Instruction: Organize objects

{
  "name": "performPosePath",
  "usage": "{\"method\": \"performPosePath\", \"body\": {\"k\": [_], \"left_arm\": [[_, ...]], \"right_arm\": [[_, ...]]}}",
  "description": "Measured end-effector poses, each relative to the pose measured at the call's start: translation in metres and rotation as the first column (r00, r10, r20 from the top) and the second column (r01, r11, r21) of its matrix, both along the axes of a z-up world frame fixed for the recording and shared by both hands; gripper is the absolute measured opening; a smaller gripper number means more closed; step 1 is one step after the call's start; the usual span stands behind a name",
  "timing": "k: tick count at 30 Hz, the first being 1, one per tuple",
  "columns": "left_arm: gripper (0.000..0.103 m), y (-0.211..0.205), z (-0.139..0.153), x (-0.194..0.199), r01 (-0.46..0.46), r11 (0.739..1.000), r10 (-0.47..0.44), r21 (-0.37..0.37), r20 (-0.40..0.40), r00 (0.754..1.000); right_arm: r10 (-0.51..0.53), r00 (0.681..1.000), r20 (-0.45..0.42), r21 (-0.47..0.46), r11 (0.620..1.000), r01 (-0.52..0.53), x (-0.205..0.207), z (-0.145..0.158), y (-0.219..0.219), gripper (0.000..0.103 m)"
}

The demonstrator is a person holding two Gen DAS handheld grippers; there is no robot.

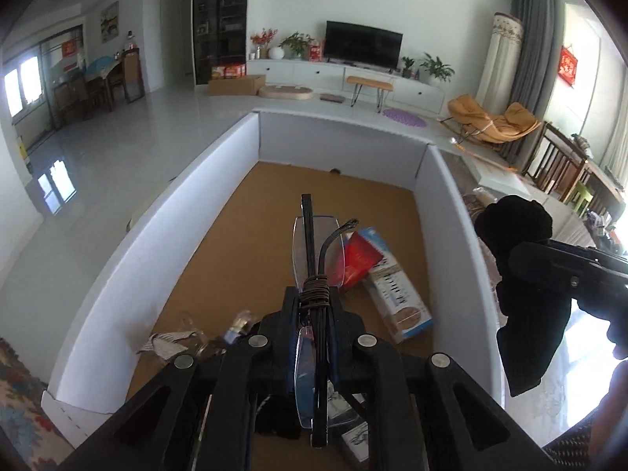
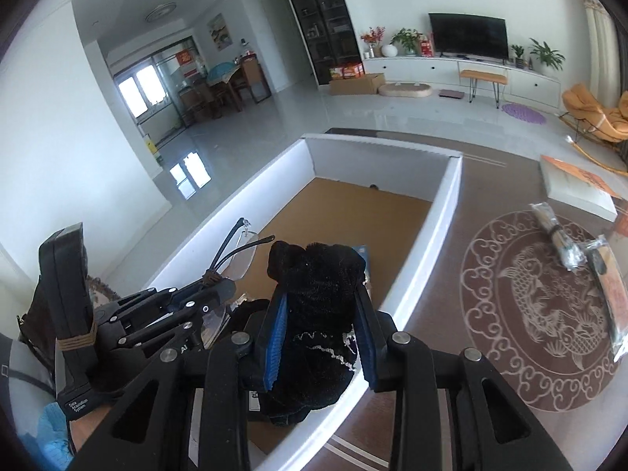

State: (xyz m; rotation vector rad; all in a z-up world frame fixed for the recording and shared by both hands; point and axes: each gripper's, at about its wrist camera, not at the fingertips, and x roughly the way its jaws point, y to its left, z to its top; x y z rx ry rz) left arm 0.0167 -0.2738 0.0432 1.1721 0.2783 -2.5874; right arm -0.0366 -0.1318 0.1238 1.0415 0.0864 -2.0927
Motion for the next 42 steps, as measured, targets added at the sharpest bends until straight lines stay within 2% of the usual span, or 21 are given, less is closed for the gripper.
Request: {"method": "performPosePath", "body": {"k": [1, 2, 3, 4, 5, 7, 10, 16, 22, 27, 33, 36, 37, 39, 42], "left_arm": [[0.021, -0.005, -0.006, 0.000, -0.022, 1.000, 0.022, 0.004, 0.022, 1.000], [0.043, -0.007, -0.010, 0.001, -0.036, 0.999, 0.035, 0.013, 0.031, 0.999], [0.056, -0.008, -0.011, 0.003, -0.046, 0.999, 0.045, 0.020, 0.031, 0.998], [0.071, -0.006, -0.008, 0.005, -0.054, 0.999, 0.054, 0.007, 0.013, 0.998], [0.083, -0.004, -0.003, 0.007, -0.062, 0.998, 0.062, -0.018, -0.020, 0.998], [0.095, 0.005, 0.005, 0.008, -0.072, 0.996, 0.068, -0.056, -0.068, 0.995], [0.095, 0.020, 0.009, 0.000, -0.035, 0.996, 0.027, -0.085, -0.085, 0.996], [0.095, 0.067, 0.023, -0.010, 0.037, 0.988, -0.051, -0.153, -0.092, 0.994], [0.095, 0.107, 0.034, -0.014, 0.108, 0.978, -0.130, -0.179, -0.113, 0.985], [0.096, 0.136, 0.036, -0.017, 0.172, 0.967, -0.195, -0.187, -0.114, 0.974], [0.096, 0.177, 0.041, -0.019, 0.245, 0.957, -0.266, -0.159, -0.133, 0.955], [0.099, 0.207, 0.038, -0.022, 0.305, 0.942, -0.323, -0.141, -0.122, 0.939], [0.103, 0.218, 0.033, -0.023, 0.330, 0.936, -0.344, -0.124, -0.113, 0.932], [0.103, 0.238, 0.017, -0.030, 0.381, 0.921, -0.387, -0.076, -0.089, 0.918], [0.103, 0.267, -0.020, -0.048, 0.421, 0.907, -0.421, -0.024, 0.009, 0.907]], "right_arm": [[0.019, 1.000, 0.016, 0.012, 1.000, -0.019, 0.000, -0.009, -0.010, 0.044], [0.028, 0.999, 0.028, 0.028, 0.999, -0.028, -0.001, -0.017, -0.017, 0.053], [0.031, 0.999, 0.040, 0.038, 0.999, -0.032, -0.001, -0.024, -0.020, 0.073], [0.030, 0.998, 0.049, 0.034, 0.999, -0.031, -0.001, -0.027, -0.020, 0.083], [0.025, 0.998, 0.052, 0.020, 0.999, -0.026, 0.001, -0.029, -0.016, 0.084], [0.007, 0.999, 0.041, -0.001, 1.000, -0.007, 0.002, -0.028, -0.003, 0.087], [-0.057, 0.998, -0.004, -0.006, 0.998, 0.057, 0.000, -0.022, 0.021, 0.098], [-0.184, 0.981, -0.069, 0.041, 0.982, 0.187, -0.012, -0.030, 0.077, 0.099], [-0.318, 0.947, -0.041, 0.123, 0.939, 0.321, -0.027, -0.071, 0.144, 0.099], [-0.450, 0.893, -0.009, 0.176, 0.879, 0.444, -0.029, -0.106, 0.208, 0.099], [-0.531, 0.847, -0.024, 0.226, 0.822, 0.522, -0.027, -0.127, 0.261, 0.099], [-0.566, 0.823, -0.046, 0.242, 0.793, 0.559, -0.029, -0.132, 0.280, 0.099], [-0.580, 0.813, -0.056, 0.246, 0.781, 0.574, -0.029, -0.132, 0.286, 0.099], [-0.607, 0.791, -0.068, 0.250, 0.758, 0.603, -0.031, -0.133, 0.297, 0.099], [-0.643, 0.763, -0.069, 0.258, 0.727, 0.636, -0.037, -0.138, 0.312, 0.099]]}}
